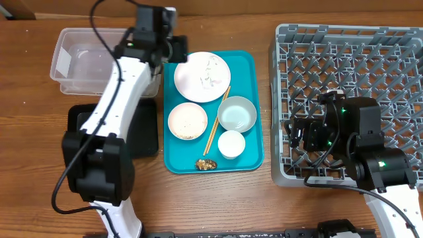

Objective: Sort waste into correct bins and load items into the dishwasher
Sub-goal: 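Carry the red wrapper left and drop it into the clear bin, then grasp the white tissue on the plate with the left gripper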

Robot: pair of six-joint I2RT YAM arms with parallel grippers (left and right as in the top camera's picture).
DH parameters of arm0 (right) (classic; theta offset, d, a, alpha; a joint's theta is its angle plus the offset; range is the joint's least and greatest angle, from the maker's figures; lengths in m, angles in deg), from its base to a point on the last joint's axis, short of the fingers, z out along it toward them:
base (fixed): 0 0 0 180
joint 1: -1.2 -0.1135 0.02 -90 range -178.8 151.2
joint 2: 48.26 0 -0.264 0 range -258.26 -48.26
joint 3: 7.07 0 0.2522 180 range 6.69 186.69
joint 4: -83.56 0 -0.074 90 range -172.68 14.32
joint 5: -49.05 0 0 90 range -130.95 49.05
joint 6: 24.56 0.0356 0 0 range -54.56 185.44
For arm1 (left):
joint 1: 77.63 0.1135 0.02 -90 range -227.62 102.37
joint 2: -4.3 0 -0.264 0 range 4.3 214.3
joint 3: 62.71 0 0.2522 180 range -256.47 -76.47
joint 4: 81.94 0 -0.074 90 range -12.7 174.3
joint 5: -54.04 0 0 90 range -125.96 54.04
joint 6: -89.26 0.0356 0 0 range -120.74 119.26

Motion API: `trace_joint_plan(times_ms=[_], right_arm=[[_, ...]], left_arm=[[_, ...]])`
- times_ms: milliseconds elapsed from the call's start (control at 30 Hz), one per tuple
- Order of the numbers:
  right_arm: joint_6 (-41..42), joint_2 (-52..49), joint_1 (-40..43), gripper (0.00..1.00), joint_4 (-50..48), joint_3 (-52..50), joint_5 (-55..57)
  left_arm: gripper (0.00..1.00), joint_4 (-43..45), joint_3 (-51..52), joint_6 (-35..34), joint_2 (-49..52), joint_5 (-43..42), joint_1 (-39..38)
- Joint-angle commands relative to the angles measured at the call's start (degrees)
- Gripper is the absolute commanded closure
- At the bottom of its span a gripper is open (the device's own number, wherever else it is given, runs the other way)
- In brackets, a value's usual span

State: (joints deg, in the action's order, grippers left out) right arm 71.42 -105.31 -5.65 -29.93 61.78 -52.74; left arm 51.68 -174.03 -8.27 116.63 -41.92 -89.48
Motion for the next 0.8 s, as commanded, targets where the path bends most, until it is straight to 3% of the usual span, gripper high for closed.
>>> trace_joint_plan(times_ms=[0,233,367,433,467,500,567,767], right_arm=[[0.04,0.68,-0.31,0.00,-0.11,1.62,-0.33],[0.07,0.68,-0.31,0.00,0.35,1.62,-0.31],[0.04,0.68,-0.31,0.00,0.46,1.62,-0.31],[0.04,0.68,-0.31,0.00,0.46,1.62,-0.31],[0.04,0.68,-0.31,0.00,0.46,1.62,-0.31],[0.04,0.68,-0.31,0.00,0.48,1.62,-0.31],[0.04,0.68,-0.31,0.00,0.52,1.62,-0.31],[0.04,0.68,-0.31,0.00,0.74,1.62,-0.26]], left_arm=[[0.30,1.90,-1.55,-0.20,3.48,-0.48,-3.28],[0.32,4.57,-1.55,-0.20,12.59,-0.46,-7.30],[0.39,4.57,-1.55,-0.22,16.76,-0.52,-7.45],[0.49,4.20,-1.55,-0.22,17.66,-0.76,-7.45],[0.60,4.02,-1.55,-0.22,17.68,-0.74,-7.45],[0.81,4.07,-1.55,-0.22,17.59,-0.74,-7.48],[0.96,4.09,-1.62,-0.22,16.96,-0.59,-7.52],[0.96,2.21,-1.62,-0.22,11.50,1.88,-6.38]])
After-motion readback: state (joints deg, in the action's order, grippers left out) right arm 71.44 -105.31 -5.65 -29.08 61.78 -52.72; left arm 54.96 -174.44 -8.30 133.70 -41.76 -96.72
